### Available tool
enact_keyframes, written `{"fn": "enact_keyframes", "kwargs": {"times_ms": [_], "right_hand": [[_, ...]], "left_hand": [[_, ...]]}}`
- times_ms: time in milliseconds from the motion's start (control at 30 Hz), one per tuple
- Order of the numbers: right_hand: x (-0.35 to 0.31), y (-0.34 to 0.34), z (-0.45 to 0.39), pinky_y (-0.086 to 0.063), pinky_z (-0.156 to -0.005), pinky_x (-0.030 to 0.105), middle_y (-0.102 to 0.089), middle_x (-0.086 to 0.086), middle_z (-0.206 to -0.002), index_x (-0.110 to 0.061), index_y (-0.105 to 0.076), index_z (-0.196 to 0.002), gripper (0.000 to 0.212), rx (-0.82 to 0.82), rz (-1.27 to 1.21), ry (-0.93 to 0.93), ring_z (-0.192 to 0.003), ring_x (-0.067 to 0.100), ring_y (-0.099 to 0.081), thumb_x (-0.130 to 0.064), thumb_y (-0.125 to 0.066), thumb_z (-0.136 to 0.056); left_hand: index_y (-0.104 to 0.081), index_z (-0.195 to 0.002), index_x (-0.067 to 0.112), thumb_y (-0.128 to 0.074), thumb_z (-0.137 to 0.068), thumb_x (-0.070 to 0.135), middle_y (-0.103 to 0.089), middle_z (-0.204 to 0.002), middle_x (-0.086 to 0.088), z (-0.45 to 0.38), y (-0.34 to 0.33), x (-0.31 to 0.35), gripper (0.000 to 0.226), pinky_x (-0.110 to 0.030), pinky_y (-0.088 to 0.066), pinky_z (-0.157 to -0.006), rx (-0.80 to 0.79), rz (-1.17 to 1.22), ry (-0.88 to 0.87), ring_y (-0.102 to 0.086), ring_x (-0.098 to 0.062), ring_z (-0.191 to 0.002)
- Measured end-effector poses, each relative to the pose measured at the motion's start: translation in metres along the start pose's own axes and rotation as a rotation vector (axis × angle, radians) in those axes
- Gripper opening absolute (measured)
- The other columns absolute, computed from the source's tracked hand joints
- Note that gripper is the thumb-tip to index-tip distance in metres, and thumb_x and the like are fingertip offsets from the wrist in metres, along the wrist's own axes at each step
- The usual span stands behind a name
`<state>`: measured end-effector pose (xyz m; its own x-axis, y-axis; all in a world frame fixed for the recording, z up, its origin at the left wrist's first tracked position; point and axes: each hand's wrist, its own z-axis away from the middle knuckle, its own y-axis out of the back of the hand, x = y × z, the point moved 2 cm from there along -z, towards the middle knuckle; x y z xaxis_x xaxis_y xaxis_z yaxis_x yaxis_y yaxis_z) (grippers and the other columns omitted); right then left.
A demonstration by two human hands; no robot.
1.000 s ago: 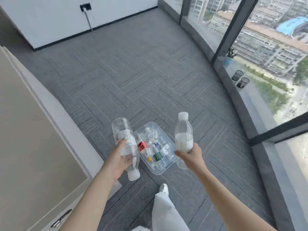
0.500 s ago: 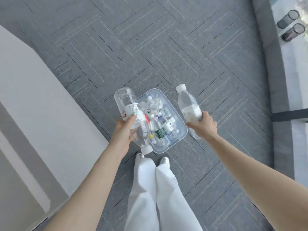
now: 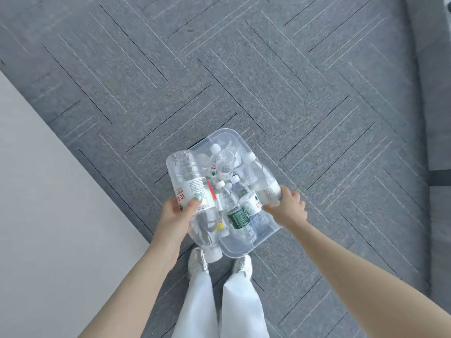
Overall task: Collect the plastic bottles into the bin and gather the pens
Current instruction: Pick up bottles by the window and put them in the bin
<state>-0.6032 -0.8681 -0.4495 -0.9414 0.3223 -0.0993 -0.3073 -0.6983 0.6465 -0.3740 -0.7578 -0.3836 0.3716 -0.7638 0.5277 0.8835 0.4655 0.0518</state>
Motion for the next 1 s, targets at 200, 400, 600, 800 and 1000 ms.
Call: {"fn": "enact_keyframes", "kwargs": {"times_ms": [200,400,600,800,1000], "right_hand": [[0.002,-0.033,-0.033,-0.034,-0.107,0.049,-0.039,0.009,-0.143,-0.024,-0.027,-0.142,0.065,-0.025,0.040,-0.026,-0.130,0.032,-0.037,-0.039,-0.059,-0.088],[0.006,-0.052,-0.053,-0.020,-0.117,0.049,-0.022,0.007,-0.155,-0.016,-0.014,-0.149,0.070,0.011,0.033,-0.015,-0.142,0.031,-0.022,-0.039,-0.049,-0.093],[0.024,-0.057,-0.052,-0.016,-0.118,0.048,-0.021,0.005,-0.156,-0.013,-0.014,-0.149,0.064,0.090,0.046,0.043,-0.144,0.027,-0.017,-0.036,-0.042,-0.096],[0.060,-0.048,-0.042,-0.017,-0.118,0.049,-0.027,0.004,-0.154,-0.016,-0.020,-0.148,0.062,0.103,-0.006,-0.009,-0.144,0.027,-0.019,-0.035,-0.045,-0.094],[0.072,-0.042,-0.034,-0.016,-0.116,0.047,-0.029,0.006,-0.153,-0.014,-0.022,-0.147,0.063,0.074,-0.044,-0.066,-0.143,0.028,-0.020,-0.032,-0.049,-0.093]], "left_hand": [[-0.050,-0.105,0.024,-0.072,-0.067,0.048,-0.066,-0.111,0.002,-0.028,-0.001,-0.006,0.050,-0.039,-0.044,-0.100,0.033,-0.018,0.008,-0.062,-0.016,-0.106],[-0.050,-0.111,0.024,-0.069,-0.072,0.052,-0.063,-0.110,0.007,-0.051,-0.011,-0.019,0.052,-0.042,-0.042,-0.101,0.031,-0.072,0.038,-0.059,-0.015,-0.106],[-0.050,-0.113,0.022,-0.063,-0.080,0.047,-0.062,-0.113,0.004,-0.058,-0.036,-0.031,0.044,-0.043,-0.043,-0.101,-0.026,-0.098,0.103,-0.058,-0.018,-0.107],[-0.042,-0.130,0.017,-0.058,-0.084,0.049,-0.052,-0.127,0.001,-0.079,-0.072,-0.032,0.058,-0.041,-0.043,-0.100,-0.052,-0.156,0.158,-0.051,-0.021,-0.116],[-0.033,-0.141,0.024,-0.050,-0.079,0.062,-0.041,-0.143,-0.002,-0.100,-0.091,-0.036,0.075,-0.051,-0.038,-0.105,-0.090,-0.166,0.234,-0.045,-0.027,-0.127]]}}
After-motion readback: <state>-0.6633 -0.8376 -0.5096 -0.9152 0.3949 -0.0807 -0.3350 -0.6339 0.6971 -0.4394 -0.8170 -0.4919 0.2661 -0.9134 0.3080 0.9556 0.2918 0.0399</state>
